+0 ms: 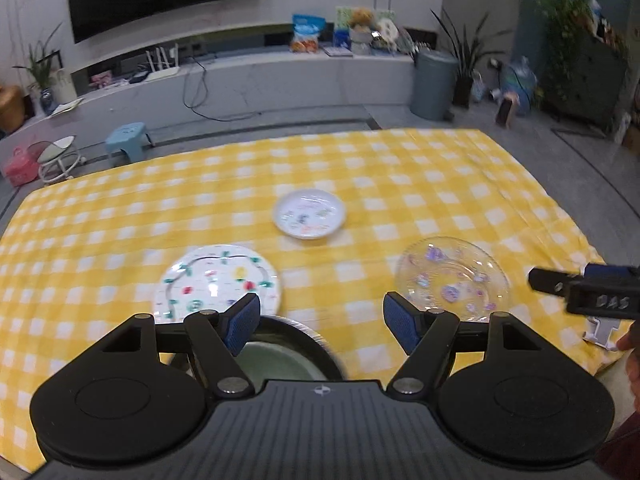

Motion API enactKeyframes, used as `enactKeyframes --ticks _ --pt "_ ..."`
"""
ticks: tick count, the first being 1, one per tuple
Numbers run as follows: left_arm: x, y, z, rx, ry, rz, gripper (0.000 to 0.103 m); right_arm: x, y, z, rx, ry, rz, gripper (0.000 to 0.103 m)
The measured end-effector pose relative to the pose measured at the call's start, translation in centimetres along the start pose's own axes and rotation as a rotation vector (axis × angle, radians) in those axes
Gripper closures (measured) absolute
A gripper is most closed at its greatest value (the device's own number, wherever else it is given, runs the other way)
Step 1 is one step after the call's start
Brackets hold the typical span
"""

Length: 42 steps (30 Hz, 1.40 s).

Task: Organize plates and bowls
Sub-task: 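Move the left tool to the clear glass plate with pink prints, then close the left tool on the glass plate rim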

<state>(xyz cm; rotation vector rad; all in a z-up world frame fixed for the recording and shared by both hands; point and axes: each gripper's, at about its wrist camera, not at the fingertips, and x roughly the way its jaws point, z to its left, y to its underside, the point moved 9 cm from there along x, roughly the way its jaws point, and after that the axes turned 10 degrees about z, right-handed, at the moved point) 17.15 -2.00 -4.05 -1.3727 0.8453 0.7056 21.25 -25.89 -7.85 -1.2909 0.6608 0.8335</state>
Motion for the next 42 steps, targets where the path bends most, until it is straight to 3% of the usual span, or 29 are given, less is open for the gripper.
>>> enactKeyframes --ticks 6,11,14,19,24,28,33,35,39,42 --pt "3.4 -0.3 -4.4 0.056 -0.004 0.077 0.020 1.2 0.6 -2.3 0.022 0.062 0.011 0.003" --pt "6.3 -0.4 -5.4 0.035 -0.034 0.122 0.020 3.1 1.2 -3.5 0.069 0.057 0.049 0.003" --pt "7.9 -0.3 -5.4 -0.005 0.002 0.163 0.021 4.2 1.5 -4.1 0.102 0.038 0.084 0.003" --pt "10.1 -0.2 -6.0 -0.059 0.129 0.214 0.024 5.5 1.4 -4.0 0.164 -0.035 0.114 0.009" --pt "11.1 -0.6 -5.9 -0.123 0.178 0.189 0.025 6.0 0.9 -3.9 0.208 -0.091 0.139 0.013" --pt "12.0 -0.7 -6.1 -0.123 0.183 0.190 0.026 6.9 -0.4 -3.2 0.117 -0.106 0.184 0.013" --pt "13.1 -0.1 -5.7 -0.167 0.180 0.215 0.033 8.3 -1.5 -2.8 0.021 -0.109 0.207 0.019" --pt "13.7 0.0 -5.7 -0.186 0.207 0.223 0.037 9.1 -1.2 -3.0 0.053 -0.167 0.225 0.021" --pt "14.2 0.3 -5.2 -0.221 0.222 0.186 0.057 10.7 -0.2 -4.1 0.148 -0.250 0.262 0.030" --pt "14.4 0.2 -4.8 -0.242 0.255 0.175 0.061 10.7 -0.5 -5.2 0.201 -0.279 0.244 0.040"
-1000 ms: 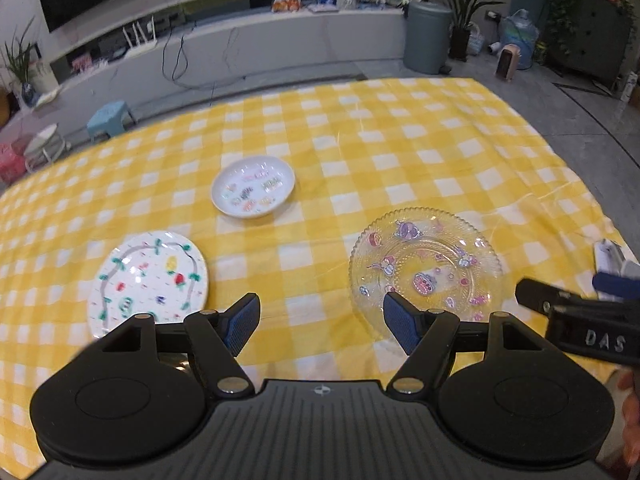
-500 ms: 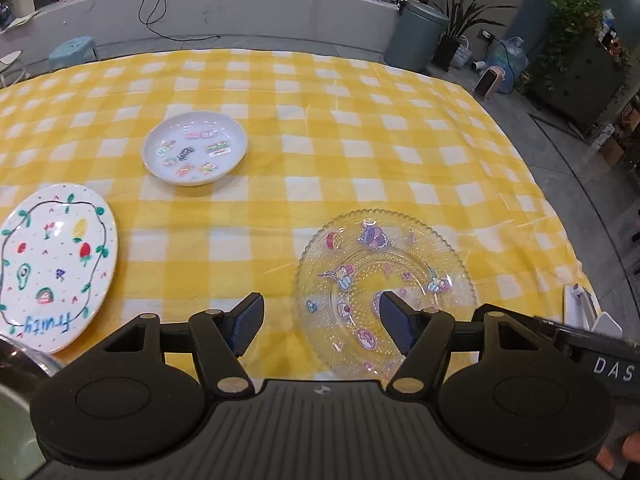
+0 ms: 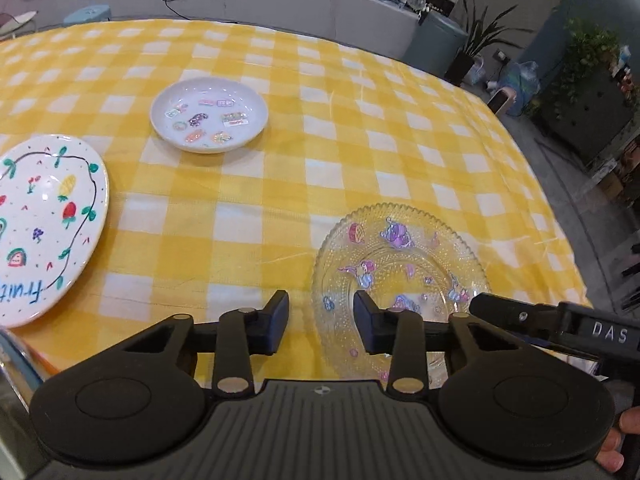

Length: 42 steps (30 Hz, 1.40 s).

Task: Organize plates and bowls
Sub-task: 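Close the left tool on the glass plate rim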

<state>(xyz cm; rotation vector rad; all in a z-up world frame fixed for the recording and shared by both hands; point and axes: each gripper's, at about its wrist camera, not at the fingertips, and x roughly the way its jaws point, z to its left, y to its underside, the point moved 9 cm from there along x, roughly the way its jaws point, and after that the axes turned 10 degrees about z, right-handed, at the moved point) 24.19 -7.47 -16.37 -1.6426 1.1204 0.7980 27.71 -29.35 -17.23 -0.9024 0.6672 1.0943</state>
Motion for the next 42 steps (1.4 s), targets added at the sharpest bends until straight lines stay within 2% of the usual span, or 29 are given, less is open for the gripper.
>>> enactKeyframes --ticks 3,9,11,14,16,20,26,33,42 --pt "0.0 -0.2 0.0 -0.012 0.015 -0.010 0.064 -0.1 -0.1 -0.4 0.023 -0.045 -0.027 0.040" --pt "0.1 0.1 -0.7 0.063 -0.033 -0.052 0.062 0.1 -0.1 0.1 -0.004 -0.039 -0.037 0.040" --pt "0.2 0.2 -0.9 0.074 -0.046 -0.062 0.062 0.0 -0.1 0.0 0.000 -0.038 -0.042 0.043" --pt "0.2 0.3 -1.1 0.093 -0.048 -0.069 0.068 0.1 -0.2 -0.3 0.000 -0.013 -0.043 0.059" --pt "0.3 0.5 -1.5 0.119 -0.026 -0.055 0.073 0.4 -0.2 -0.6 0.010 -0.009 -0.033 0.083" --pt "0.3 0.7 -1.6 0.120 -0.054 -0.069 0.078 0.5 -0.2 -0.5 0.001 0.001 -0.035 0.085" --pt "0.0 0.6 -1.2 0.082 -0.049 -0.058 0.083 0.4 0.3 0.2 -0.072 0.063 -0.038 0.087" --pt "-0.1 0.8 -1.4 0.094 -0.070 -0.059 0.083 0.0 0.1 0.3 -0.071 0.062 -0.045 0.088" --pt "-0.9 1.2 -1.8 0.102 -0.080 -0.044 0.083 -1.3 0.1 0.3 -0.060 0.003 -0.045 0.088"
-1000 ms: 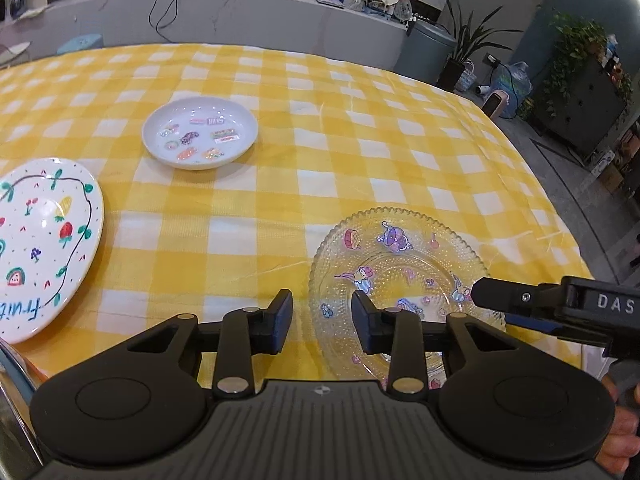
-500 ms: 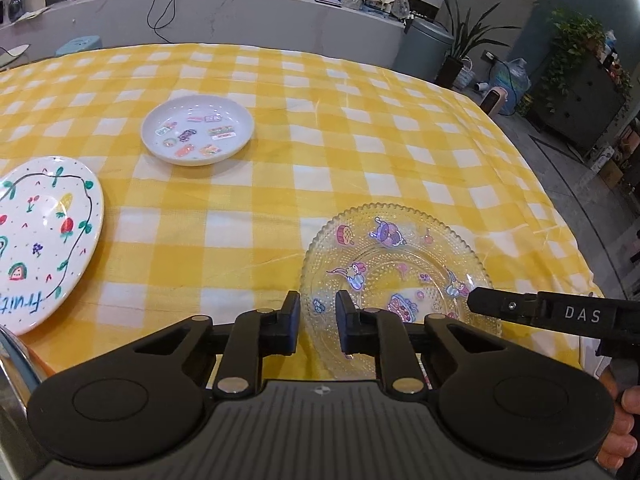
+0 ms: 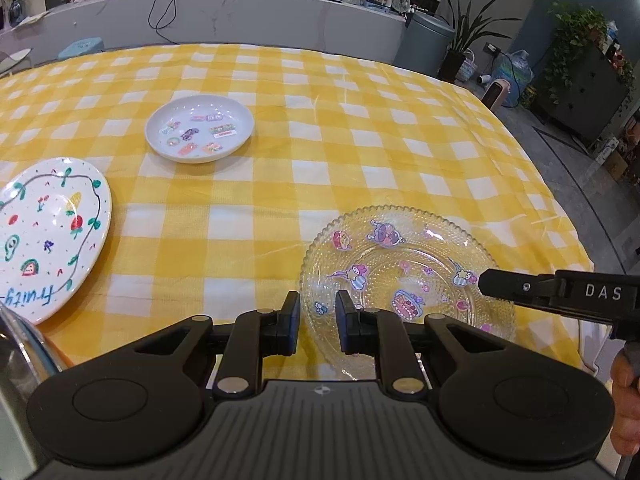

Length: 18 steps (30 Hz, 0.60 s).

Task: Organize plates and bowls
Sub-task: 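Close the left tool on the glass plate rim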

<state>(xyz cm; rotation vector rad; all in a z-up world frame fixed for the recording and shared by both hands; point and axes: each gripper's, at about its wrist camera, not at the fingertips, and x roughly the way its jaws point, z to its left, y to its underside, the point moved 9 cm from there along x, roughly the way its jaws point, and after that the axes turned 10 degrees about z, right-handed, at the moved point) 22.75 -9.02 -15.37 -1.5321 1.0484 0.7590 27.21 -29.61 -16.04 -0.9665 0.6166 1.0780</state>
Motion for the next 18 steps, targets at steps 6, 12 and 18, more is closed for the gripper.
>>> enactKeyframes --ticks 6,12,18 --pt "-0.8 0.7 -0.4 0.015 -0.010 0.011 0.083 -1.0 0.2 0.3 -0.026 -0.007 0.003 0.088" --pt "-1.5 1.2 -0.3 0.021 -0.021 0.012 0.083 -1.3 0.4 0.7 -0.039 -0.022 0.009 0.088" --pt "-3.3 1.3 -2.1 0.039 0.084 0.009 0.101 -1.3 0.7 1.7 -0.037 -0.098 0.032 0.096"
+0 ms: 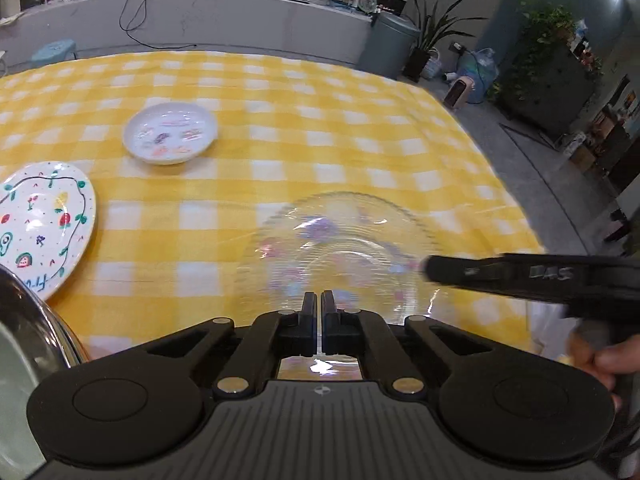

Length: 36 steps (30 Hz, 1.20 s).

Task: Organize plates and bowls
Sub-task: 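Close the left tool on the glass plate rim, then carry the glass plate beside the bowl stack and open the left tool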

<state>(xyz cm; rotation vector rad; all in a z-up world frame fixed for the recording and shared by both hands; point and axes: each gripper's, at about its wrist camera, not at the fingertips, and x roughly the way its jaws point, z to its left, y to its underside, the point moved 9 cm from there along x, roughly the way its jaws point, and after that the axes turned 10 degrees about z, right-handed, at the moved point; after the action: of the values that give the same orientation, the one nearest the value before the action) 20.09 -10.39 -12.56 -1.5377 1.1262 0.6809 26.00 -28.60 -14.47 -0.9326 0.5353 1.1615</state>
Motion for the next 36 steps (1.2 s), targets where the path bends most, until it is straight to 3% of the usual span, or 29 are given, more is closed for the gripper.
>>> enactKeyframes --ticks 3,7,11,16,22,25,27,32,36 --pt "-0.2 0.3 -0.2 0.029 -0.100 -0.018 0.101 0.6 0.5 0.3 0.020 0.005 0.035 0.101" --pt "0.8 0.9 1.0 -0.024 -0.123 0.021 0.101 1.5 1.0 -0.4 0.016 0.043 0.054 0.100" --pt "0.7 1.2 2.7 -0.052 -0.187 0.000 0.101 1.6 0.5 -0.7 0.035 0.036 0.042 0.101" --pt "0.0 1.6 3.0 -0.071 -0.201 -0.020 0.099 2.0 0.4 -1.8 0.082 0.038 0.047 0.103" --pt "0.2 3.2 2.8 -0.130 -0.250 -0.012 0.086 1.3 0.0 -1.1 0.054 0.018 0.025 0.103" --pt "0.4 3.4 2.9 -0.148 -0.282 -0.026 0.074 1.7 0.1 -1.1 0.040 0.029 0.028 0.103" --pt "0.8 3.4 2.6 -0.112 -0.272 0.009 0.062 1.6 0.0 -1.2 0.046 0.028 0.022 0.101" --pt "0.9 3.5 2.8 -0.160 -0.222 0.063 0.062 2.0 -0.1 -1.7 0.060 0.031 0.022 0.098" --pt "1.6 3.4 2.8 -0.221 -0.164 0.062 0.058 2.9 -0.2 -1.4 0.048 0.023 0.024 0.093"
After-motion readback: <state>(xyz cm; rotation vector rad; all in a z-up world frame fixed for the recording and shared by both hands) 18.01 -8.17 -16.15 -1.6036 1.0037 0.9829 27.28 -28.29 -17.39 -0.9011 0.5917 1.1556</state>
